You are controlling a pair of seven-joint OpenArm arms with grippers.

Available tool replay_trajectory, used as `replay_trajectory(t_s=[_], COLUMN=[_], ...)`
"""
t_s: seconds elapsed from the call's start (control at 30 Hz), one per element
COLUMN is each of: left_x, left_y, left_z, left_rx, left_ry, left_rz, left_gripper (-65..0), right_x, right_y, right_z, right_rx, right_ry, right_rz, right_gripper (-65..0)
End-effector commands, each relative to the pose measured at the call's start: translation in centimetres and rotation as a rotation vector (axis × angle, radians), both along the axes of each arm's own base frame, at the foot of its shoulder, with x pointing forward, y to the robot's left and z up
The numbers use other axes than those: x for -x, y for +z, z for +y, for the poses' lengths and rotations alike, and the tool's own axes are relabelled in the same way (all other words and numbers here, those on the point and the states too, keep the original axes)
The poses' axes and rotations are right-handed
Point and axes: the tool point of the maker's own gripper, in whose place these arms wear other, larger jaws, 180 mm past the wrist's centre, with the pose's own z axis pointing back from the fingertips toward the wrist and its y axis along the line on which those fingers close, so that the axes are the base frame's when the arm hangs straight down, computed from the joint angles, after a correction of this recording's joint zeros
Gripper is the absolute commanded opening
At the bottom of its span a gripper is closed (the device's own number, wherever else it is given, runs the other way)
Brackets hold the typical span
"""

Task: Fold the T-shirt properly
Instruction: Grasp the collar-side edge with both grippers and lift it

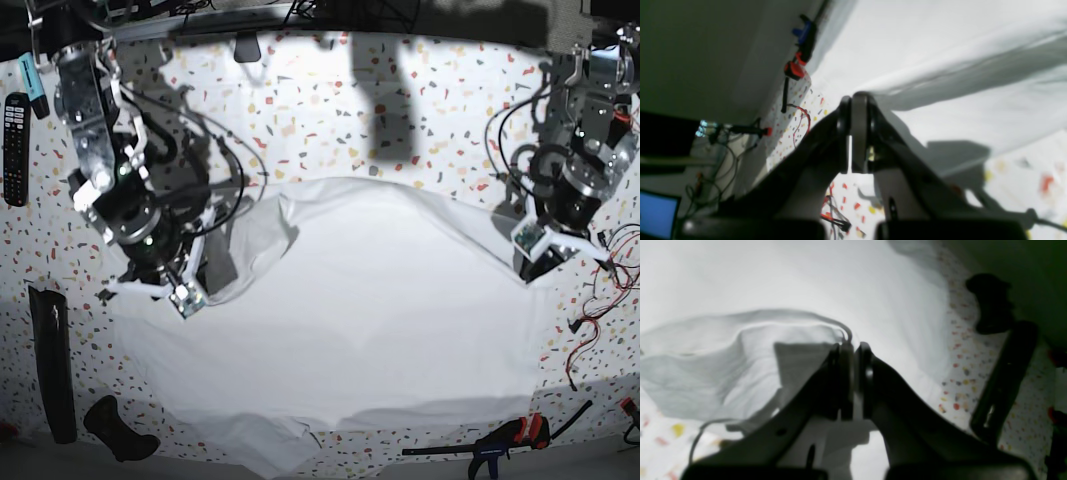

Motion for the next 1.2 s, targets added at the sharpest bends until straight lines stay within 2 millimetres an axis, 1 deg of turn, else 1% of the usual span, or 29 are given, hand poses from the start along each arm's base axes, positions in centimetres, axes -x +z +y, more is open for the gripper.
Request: replay_trajectory(t_s=[0.0, 0.07, 0.13, 0.23, 0.33, 0.43, 0.5, 0.6, 0.7, 0.77, 0.87, 0.97, 1.17], left_x=[-1.1, -1.8, -2.4, -3.3, -4.3, -5.3, -6.0, -7.2, -8.2, -8.9, -9.8, -10.5, -11.3], left_y=[1.8, 1.7, 1.1, 0.2, -0.5, -1.0, -1.6, -2.5, -3.2, -3.2, -3.0, -3.3, -5.1], left_z=[0.5, 0.8, 1.4, 2.4, 3.1, 2.7, 1.8, 0.9, 0.7, 1.1, 2.6, 4.2, 5.4], left_rx=[0.032, 0.106, 0.158, 0.191, 0.204, 0.290, 0.340, 0.349, 0.344, 0.344, 0.336, 0.330, 0.338], left_ry=[0.015, 0.034, 0.056, 0.086, 0.105, 0.127, 0.137, 0.151, 0.167, 0.183, 0.236, 0.303, 0.347], left_rz=[-0.056, -0.045, -0.026, -0.005, 0.004, 0.014, 0.024, 0.041, 0.056, 0.059, 0.040, 0.025, 0.083], left_gripper=[-65.0, -65.0, -65.0, -65.0, -65.0, -65.0, -65.0, -65.0, -65.0, -65.0, -65.0, -65.0, -65.0], right_x=[-1.3, -2.5, -3.7, -5.4, -7.1, -8.6, -9.5, -10.7, -11.9, -12.6, -13.6, -14.4, -15.9], right_y=[1.8, 1.9, 2.1, 2.8, 3.7, 4.3, 4.7, 4.7, 4.4, 4.1, 3.6, 3.2, 2.6], right_z=[-0.6, -1.2, -1.5, -1.6, -2.2, -3.0, -2.8, -1.9, -0.8, -0.1, 0.3, -0.2, -1.4], right_rx=[0.002, -0.014, -0.037, -0.061, -0.076, -0.082, -0.107, -0.137, -0.151, -0.159, -0.160, -0.140, -0.147], right_ry=[-0.009, -0.025, -0.028, -0.005, -0.011, -0.024, -0.027, -0.036, -0.041, -0.042, -0.053, -0.070, -0.100], right_rz=[-0.056, -0.053, -0.043, -0.035, -0.038, -0.049, -0.066, -0.064, -0.066, -0.065, -0.056, -0.047, -0.029], right_gripper=[-65.0, -65.0, -65.0, -65.0, -65.0, -65.0, -65.0, -65.0, -65.0, -65.0, -65.0, -65.0, -65.0])
